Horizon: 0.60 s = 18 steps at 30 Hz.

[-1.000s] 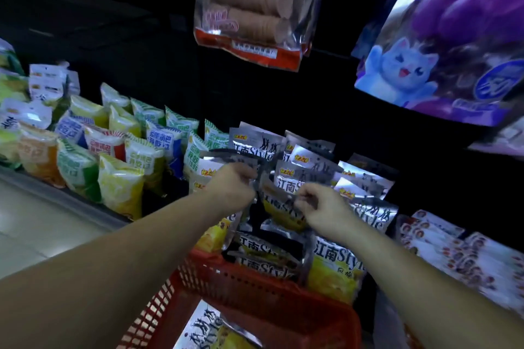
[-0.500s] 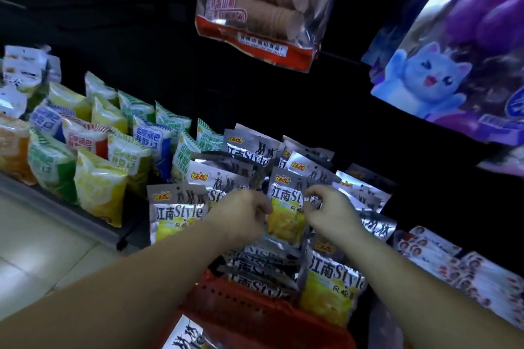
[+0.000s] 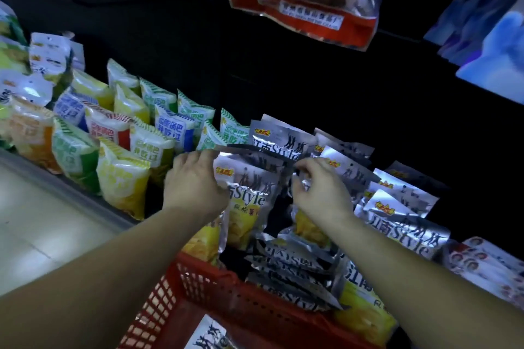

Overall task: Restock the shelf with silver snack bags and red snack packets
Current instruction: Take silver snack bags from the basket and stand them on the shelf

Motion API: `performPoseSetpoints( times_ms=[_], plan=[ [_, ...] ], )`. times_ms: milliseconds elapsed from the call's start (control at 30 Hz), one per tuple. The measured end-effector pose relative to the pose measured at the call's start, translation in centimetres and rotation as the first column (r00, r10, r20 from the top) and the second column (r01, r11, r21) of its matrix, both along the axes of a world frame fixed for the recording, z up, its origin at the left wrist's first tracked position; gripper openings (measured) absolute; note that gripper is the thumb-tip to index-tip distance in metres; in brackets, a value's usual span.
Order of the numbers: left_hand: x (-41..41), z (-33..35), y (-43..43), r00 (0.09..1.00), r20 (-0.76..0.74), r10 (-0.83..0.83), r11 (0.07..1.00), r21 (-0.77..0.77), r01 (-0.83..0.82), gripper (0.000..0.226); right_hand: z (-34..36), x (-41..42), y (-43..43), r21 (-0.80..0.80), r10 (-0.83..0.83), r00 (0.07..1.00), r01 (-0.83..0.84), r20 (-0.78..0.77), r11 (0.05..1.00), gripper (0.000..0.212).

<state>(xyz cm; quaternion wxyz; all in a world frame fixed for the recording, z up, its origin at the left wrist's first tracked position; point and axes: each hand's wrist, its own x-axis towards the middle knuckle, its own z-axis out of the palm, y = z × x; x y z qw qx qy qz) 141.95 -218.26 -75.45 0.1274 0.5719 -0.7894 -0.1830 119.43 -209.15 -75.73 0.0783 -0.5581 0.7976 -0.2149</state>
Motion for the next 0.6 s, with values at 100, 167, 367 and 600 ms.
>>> performPoseSetpoints(
  times_ms=[100, 167, 367, 600],
  plan=[
    [1.2, -1.2, -0.7, 0.991, 0.112, -0.068, 0.986, 0.157, 0.050, 0.059, 1.0, 5.2, -0.7, 0.077, 0.129, 0.958, -0.153, 0.255, 0.985, 0.026],
    [1.5, -1.9, -0.5, 0.981, 0.142, -0.136, 0.975, 0.193, 0.107, 0.053, 0.9, 6.8, -1.1, 0.116, 0.134, 0.946, -0.175, 0.296, 0.978, 0.033],
    [4.1, -3.8, -1.1, 0.997, 0.058, -0.046, 0.982, 0.186, 0.035, 0.066, 0.8, 9.1, -2.7, 0.105, 0.088, 0.890, -0.150, 0.447, 0.983, 0.040],
    [6.3, -5.1, -1.7, 0.981, -0.122, -0.152, 0.971, 0.167, 0.171, 0.059, -1.2, 12.1, -8.3, 0.302, 0.227, 0.946, -0.292, 0.233, 0.908, 0.047]
  ],
)
